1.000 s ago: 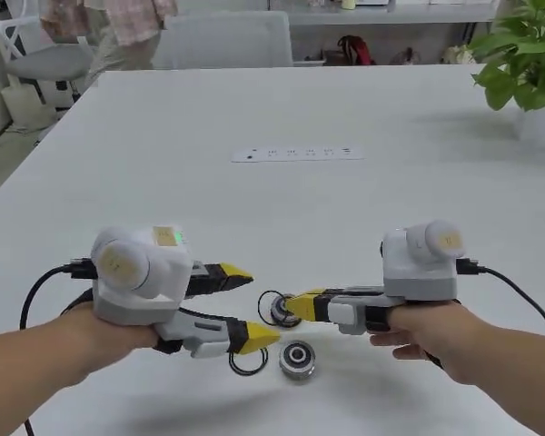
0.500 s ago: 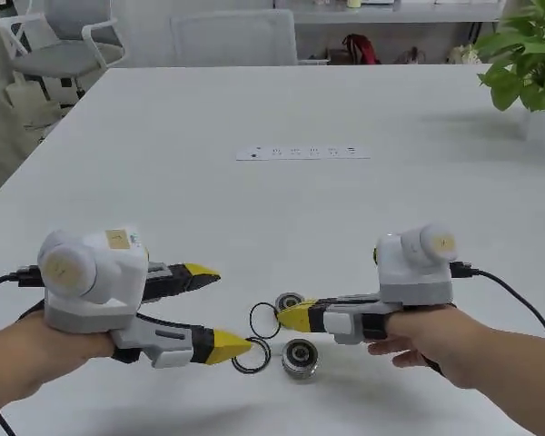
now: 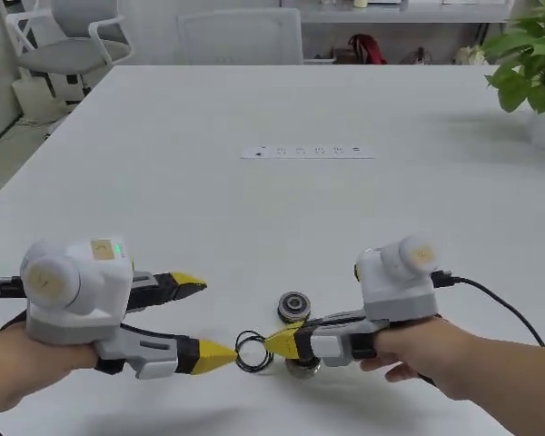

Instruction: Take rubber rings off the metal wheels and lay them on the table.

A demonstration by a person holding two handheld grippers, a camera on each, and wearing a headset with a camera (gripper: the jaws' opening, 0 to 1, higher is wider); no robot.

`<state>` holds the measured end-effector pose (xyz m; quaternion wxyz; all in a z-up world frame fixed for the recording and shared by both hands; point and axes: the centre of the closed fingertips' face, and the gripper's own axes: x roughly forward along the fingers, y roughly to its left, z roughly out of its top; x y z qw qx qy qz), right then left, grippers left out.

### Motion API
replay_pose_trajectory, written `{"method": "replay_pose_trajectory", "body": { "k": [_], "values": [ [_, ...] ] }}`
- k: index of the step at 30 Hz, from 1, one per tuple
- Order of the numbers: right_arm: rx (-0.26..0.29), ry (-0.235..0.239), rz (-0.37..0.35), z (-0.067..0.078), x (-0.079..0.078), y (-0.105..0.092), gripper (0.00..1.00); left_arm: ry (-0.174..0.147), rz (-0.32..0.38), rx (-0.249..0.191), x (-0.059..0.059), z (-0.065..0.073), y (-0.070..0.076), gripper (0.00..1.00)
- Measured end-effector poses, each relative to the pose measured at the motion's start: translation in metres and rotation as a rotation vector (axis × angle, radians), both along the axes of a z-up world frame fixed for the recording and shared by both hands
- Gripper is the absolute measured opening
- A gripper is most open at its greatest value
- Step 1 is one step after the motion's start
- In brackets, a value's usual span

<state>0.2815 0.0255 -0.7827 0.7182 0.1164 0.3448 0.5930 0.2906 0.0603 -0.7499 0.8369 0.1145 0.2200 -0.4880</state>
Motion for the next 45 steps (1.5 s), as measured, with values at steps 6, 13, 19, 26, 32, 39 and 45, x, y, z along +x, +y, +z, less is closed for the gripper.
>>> {"method": "replay_pose_trajectory", "body": {
  "k": [6, 13, 19, 26, 32, 39, 45],
  "values": [
    [-0.036, -0.052, 0.000, -0.006, 0.003, -0.001, 0.00, 0.004, 0.002, 0.002, -0.001, -0.001, 0.000, 0.63],
    [-0.072, -0.109, 0.014, -0.008, 0.004, -0.003, 0.01, 0.006, 0.001, 0.005, -0.001, -0.001, -0.001, 0.62],
    [-0.083, -0.147, 0.015, -0.007, 0.007, -0.004, 0.09, 0.004, -0.004, 0.012, -0.001, 0.000, -0.002, 0.62],
    [-0.069, -0.159, 0.003, 0.001, 0.012, -0.007, 0.12, 0.000, 0.000, 0.014, 0.002, 0.001, 0.001, 0.62],
    [-0.050, -0.168, -0.041, 0.009, 0.024, -0.013, 0.13, -0.002, 0.004, 0.012, 0.007, 0.002, 0.001, 0.61],
    [-0.043, -0.202, -0.095, 0.018, 0.040, -0.025, 0.14, -0.002, 0.003, 0.013, 0.015, 0.002, -0.002, 0.60],
    [-0.050, -0.242, -0.129, 0.023, 0.053, -0.036, 0.15, -0.006, -0.001, 0.007, 0.022, 0.005, -0.010, 0.59]
  ]
}}
